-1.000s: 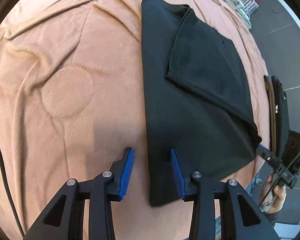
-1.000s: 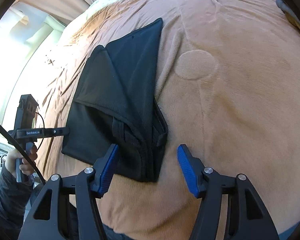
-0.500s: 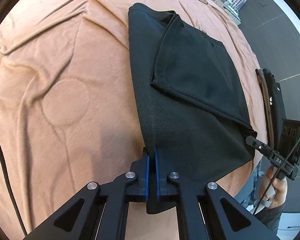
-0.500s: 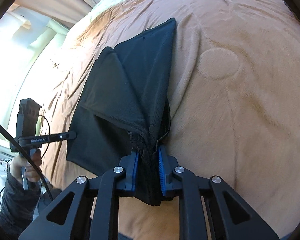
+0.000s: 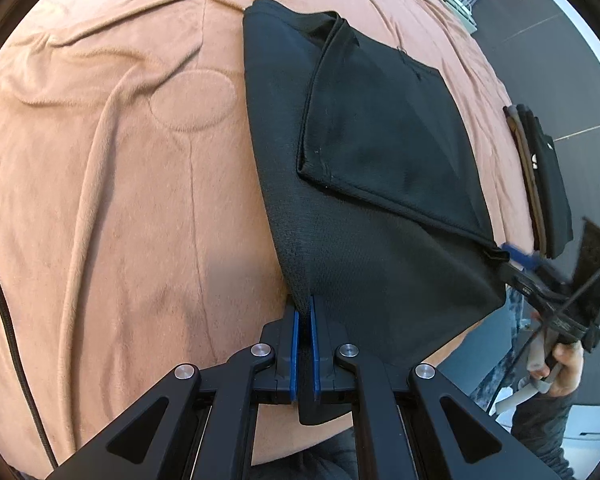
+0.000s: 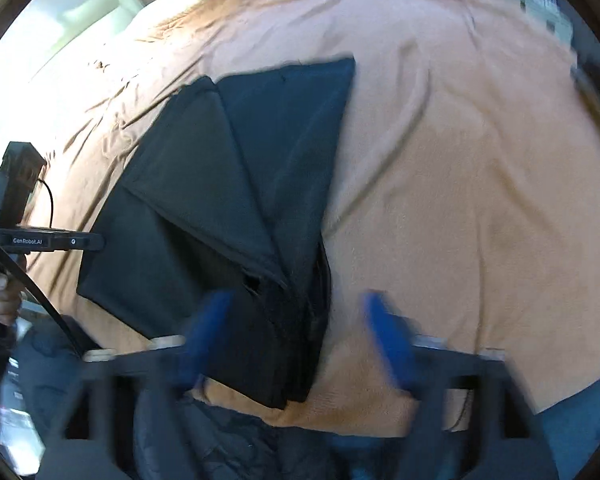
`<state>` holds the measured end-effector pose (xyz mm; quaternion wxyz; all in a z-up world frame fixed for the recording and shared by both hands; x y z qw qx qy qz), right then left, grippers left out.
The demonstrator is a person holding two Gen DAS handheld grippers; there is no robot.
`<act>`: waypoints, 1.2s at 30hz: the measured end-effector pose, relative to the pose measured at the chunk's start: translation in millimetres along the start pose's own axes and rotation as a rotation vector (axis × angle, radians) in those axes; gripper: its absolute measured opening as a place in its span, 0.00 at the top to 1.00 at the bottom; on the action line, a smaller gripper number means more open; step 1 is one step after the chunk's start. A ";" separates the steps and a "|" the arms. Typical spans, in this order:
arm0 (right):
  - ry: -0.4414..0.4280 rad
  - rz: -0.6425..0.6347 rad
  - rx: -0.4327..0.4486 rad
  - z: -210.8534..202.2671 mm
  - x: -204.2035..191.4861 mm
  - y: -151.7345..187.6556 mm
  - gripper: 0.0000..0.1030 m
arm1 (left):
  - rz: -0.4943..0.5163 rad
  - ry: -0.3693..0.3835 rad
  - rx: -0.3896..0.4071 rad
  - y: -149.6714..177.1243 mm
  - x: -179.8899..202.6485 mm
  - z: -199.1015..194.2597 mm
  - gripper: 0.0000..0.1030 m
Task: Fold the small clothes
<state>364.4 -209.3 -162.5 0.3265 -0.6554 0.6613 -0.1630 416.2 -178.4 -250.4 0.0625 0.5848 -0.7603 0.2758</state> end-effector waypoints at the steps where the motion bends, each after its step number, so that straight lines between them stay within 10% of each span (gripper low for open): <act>1: 0.006 -0.032 0.012 -3.0 -8.9 -4.9 0.17 | -0.005 0.001 0.000 0.1 0.0 1.5 0.95; 19: 0.106 -0.381 -0.112 94.9 -96.9 -32.6 0.17 | -0.054 0.003 0.067 -29.5 -28.3 4.2 0.79; 36: 0.241 -0.252 -0.075 149.3 -33.1 -83.5 0.17 | -0.069 -0.004 0.055 -27.1 -41.4 13.8 0.79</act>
Point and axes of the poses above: each gripper's, at about its wrist camera, not at the fingertips, and z roughly the way its jaws point, x to its right, y to its underside, the point moved 8 cm from there along z, roughly the way its jaws point, and after that the axes turned 15 degrees about x, right-handed, at the moved point
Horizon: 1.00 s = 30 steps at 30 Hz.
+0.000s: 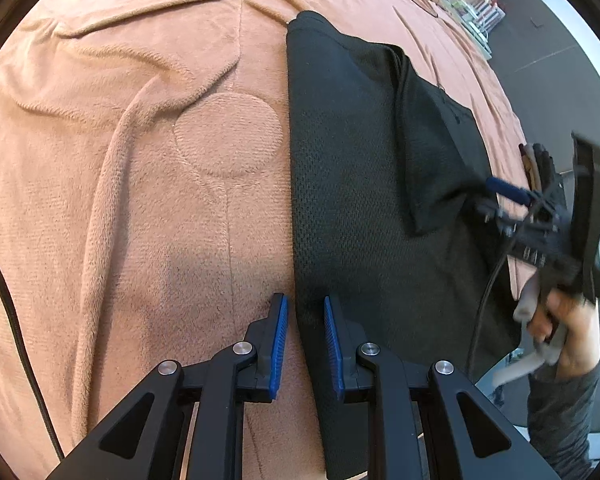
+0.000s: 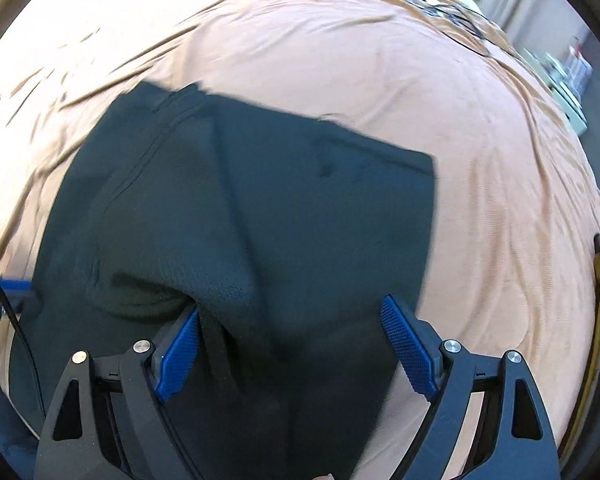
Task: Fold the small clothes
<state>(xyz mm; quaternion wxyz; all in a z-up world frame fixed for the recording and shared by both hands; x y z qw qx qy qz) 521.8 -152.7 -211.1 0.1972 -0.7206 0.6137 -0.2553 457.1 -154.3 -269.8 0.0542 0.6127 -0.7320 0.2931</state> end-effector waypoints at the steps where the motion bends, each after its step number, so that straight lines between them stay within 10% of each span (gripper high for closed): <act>1: 0.007 0.011 0.002 0.8 6.6 -0.6 0.17 | 0.002 -0.002 -0.002 0.0 0.3 0.1 0.79; 13: 0.020 0.277 0.019 3.6 81.2 10.9 0.17 | 0.013 -0.042 -0.006 -3.5 17.8 9.1 0.79; 30: -0.504 0.552 0.043 13.1 99.2 21.7 0.19 | -0.036 -0.021 0.108 -59.1 18.6 13.9 0.63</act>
Point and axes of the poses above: each gripper's, at about its wrist camera, not at the fingertips, and z roughly the way its jaws point, x to its right, y to its underside, the point moved 8 cm from there along z, roughly the way its jaws point, and after that the axes turned 15 degrees about x, right-handed, at the moved point
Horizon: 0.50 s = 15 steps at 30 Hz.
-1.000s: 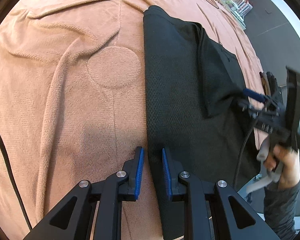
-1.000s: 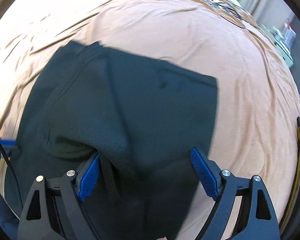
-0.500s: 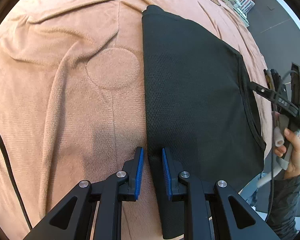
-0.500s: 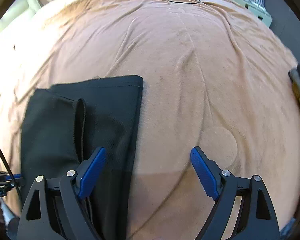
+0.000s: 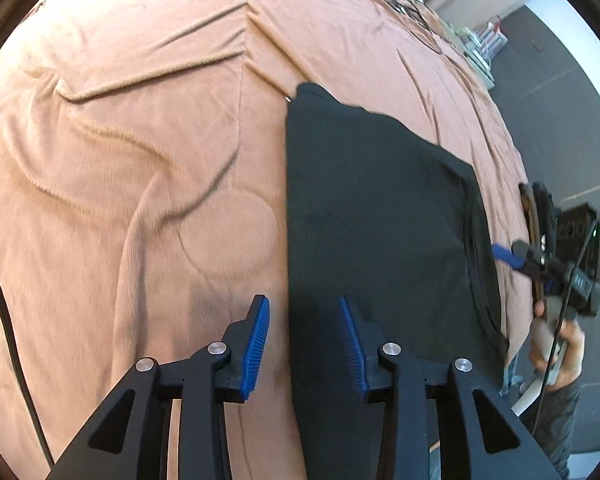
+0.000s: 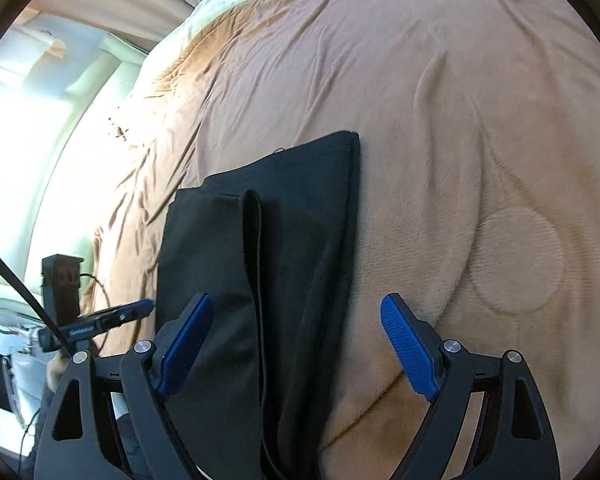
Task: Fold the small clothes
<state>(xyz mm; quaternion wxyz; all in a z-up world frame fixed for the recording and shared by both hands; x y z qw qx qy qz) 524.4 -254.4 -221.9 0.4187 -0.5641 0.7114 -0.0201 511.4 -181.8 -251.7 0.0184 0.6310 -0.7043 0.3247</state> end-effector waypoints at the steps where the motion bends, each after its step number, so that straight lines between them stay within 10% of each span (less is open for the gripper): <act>1: -0.021 0.016 -0.005 -0.2 0.2 4.1 0.22 | -0.005 0.000 0.003 -2.3 -1.2 2.5 0.63; 15: -0.126 0.010 -0.049 41.2 4.0 -17.3 0.44 | -0.059 0.060 0.053 -48.7 -4.3 38.7 0.63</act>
Point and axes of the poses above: each gripper's, at about its wrist camera, not at the fingertips, and z roughly the way its jaws point, x to its right, y to its underside, the point moved 8 cm from there along z, roughly the way its jaws point, and after that the axes turned 15 degrees about x, right-handed, at the moved point
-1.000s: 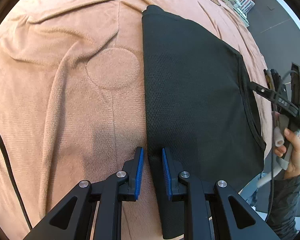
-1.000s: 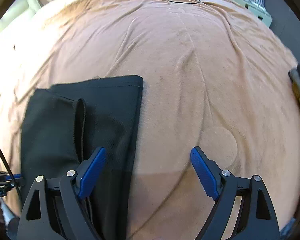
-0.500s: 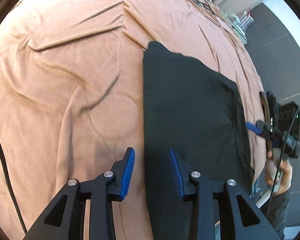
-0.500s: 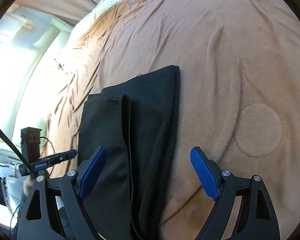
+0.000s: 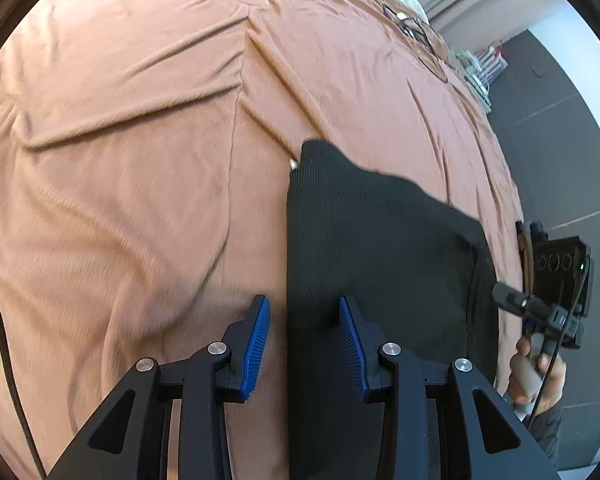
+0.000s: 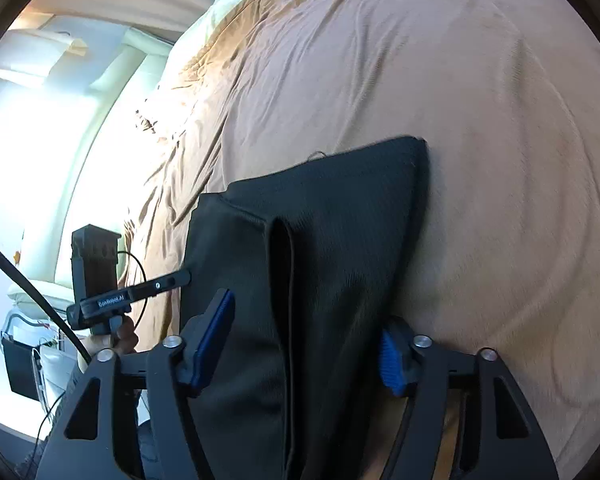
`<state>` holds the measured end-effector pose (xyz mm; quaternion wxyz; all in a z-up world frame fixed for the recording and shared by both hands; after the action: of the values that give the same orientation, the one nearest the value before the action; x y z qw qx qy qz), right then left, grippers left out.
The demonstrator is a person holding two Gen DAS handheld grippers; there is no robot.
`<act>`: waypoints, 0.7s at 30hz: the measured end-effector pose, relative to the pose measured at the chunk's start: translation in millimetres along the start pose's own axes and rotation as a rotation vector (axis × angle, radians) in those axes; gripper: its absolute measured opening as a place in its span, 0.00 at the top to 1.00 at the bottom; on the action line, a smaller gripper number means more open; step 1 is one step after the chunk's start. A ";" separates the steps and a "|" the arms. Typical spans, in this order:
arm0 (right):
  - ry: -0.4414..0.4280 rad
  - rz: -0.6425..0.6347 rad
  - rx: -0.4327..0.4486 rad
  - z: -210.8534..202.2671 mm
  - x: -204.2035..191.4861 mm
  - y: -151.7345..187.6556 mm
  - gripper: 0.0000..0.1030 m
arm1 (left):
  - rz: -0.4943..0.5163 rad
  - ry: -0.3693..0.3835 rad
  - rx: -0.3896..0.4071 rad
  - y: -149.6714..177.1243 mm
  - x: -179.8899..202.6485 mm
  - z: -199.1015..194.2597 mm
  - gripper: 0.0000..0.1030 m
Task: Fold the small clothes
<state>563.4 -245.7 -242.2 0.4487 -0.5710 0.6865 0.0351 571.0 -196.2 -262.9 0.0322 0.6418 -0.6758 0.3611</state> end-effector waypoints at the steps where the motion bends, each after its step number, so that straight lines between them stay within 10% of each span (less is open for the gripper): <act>1: 0.007 -0.005 0.001 4.5 -3.0 -1.1 0.48 | -0.005 0.006 0.005 -3.7 0.7 2.9 0.63; 8: 0.052 -0.041 -0.003 26.5 -9.3 -11.9 0.70 | -0.022 0.018 0.046 -27.9 5.3 25.4 0.65; 11: 0.111 -0.081 0.000 31.7 -14.1 -12.3 0.91 | -0.006 -0.013 0.052 -31.8 6.0 31.7 0.85; 21: 0.117 -0.235 0.096 -9.8 -87.2 -6.4 0.92 | 0.044 -0.002 0.158 -42.9 26.0 -21.4 0.95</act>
<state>558.2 -187.8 -176.2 0.4357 -0.6265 0.6408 -0.0842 595.7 -203.2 -214.8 -0.0272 0.6276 -0.6591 0.4135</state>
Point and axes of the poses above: each gripper's, at about its wrist camera, not at the fingertips, and z roughly the way its jaws point, x to its right, y to its underside, the point moved 8 cm from there along z, roughly the way its jaws point, and after that the axes turned 15 degrees about x, right-handed, at the moved point
